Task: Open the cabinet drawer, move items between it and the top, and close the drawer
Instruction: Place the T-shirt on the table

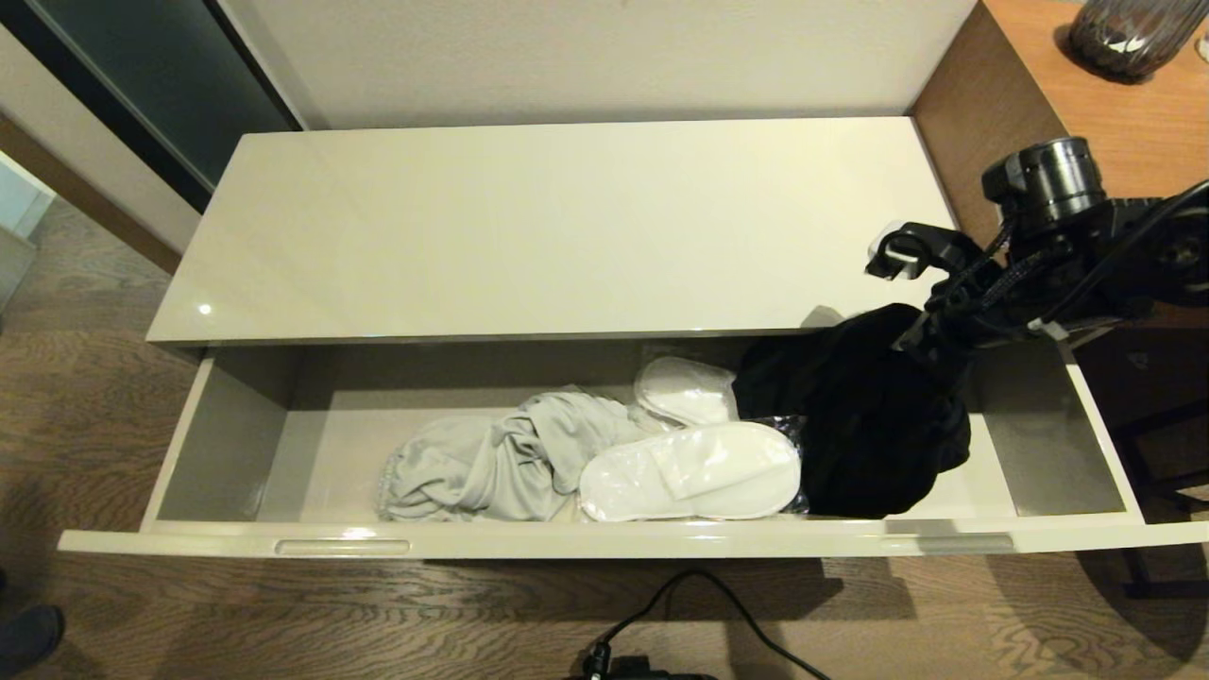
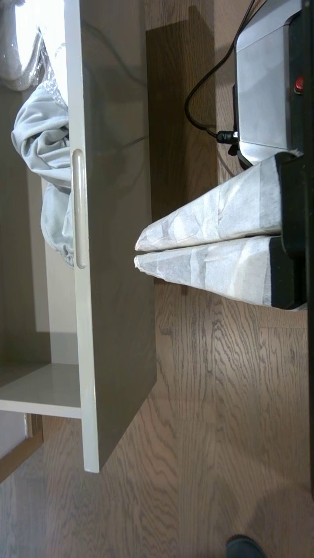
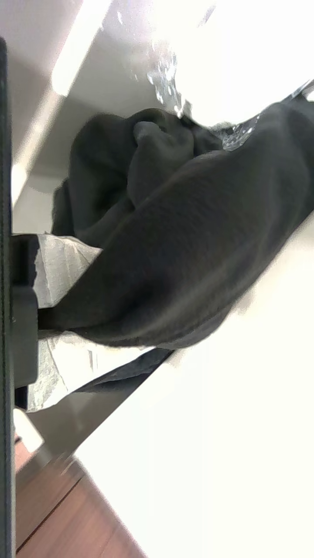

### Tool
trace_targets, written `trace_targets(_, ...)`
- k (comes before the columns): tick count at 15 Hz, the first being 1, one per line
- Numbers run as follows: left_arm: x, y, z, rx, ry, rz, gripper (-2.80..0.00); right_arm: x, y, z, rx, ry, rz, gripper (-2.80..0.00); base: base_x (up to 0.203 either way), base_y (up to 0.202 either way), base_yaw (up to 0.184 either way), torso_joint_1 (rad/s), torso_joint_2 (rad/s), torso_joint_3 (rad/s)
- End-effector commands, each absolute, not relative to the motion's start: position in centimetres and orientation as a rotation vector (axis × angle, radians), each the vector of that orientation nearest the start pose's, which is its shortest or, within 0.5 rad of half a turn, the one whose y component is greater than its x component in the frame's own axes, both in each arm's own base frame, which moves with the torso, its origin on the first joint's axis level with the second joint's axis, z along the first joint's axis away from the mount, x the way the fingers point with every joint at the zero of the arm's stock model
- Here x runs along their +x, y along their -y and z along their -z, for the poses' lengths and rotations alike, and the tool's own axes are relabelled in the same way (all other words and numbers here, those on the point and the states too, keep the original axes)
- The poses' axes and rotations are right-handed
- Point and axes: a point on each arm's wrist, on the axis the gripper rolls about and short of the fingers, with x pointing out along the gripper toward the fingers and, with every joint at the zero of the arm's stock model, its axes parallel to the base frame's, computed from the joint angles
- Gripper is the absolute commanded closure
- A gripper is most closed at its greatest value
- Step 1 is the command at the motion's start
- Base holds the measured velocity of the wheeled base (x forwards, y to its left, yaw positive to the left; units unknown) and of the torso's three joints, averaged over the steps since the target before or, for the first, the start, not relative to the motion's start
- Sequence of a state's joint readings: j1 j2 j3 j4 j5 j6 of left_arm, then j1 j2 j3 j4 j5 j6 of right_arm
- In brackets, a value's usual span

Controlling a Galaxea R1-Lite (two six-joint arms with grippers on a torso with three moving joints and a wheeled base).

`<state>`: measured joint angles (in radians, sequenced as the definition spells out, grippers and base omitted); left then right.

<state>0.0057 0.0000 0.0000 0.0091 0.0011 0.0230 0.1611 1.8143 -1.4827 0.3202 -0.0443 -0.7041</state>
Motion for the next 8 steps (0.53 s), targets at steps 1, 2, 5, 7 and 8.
trace_targets(1,-2.3,0.0,-7.5,0.023,-0.011,-0.008,0.00,33.1,-5.3,-26.8,-0.741,-0.563,-0.329,0.00,0.000,0.000,0.000,0.000,0.00,0.000)
trace_targets(2,-2.3,0.0,-7.5,0.023,-0.011,-0.008,0.00,33.1,-5.3,-27.9,-0.739,-0.550,-0.324,0.00,0.000,0.000,0.000,0.000,0.00,0.000)
trace_targets(5,-2.3,0.0,-7.5,0.023,-0.011,-0.008,0.00,32.9,-5.3,-31.5,-0.731,-0.501,-0.304,0.00,0.000,0.000,0.000,0.000,0.00,0.000)
trace_targets(7,-2.3,0.0,-7.5,0.023,-0.011,-0.008,0.00,32.3,-5.2,-33.4,-0.728,-0.476,-0.295,0.00,0.000,0.000,0.000,0.000,0.00,0.000)
trace_targets(8,-2.3,0.0,-7.5,0.023,-0.011,-0.008,0.00,31.9,-5.3,-33.7,-0.729,-0.476,-0.291,0.00,0.000,0.000,0.000,0.000,0.00,0.000)
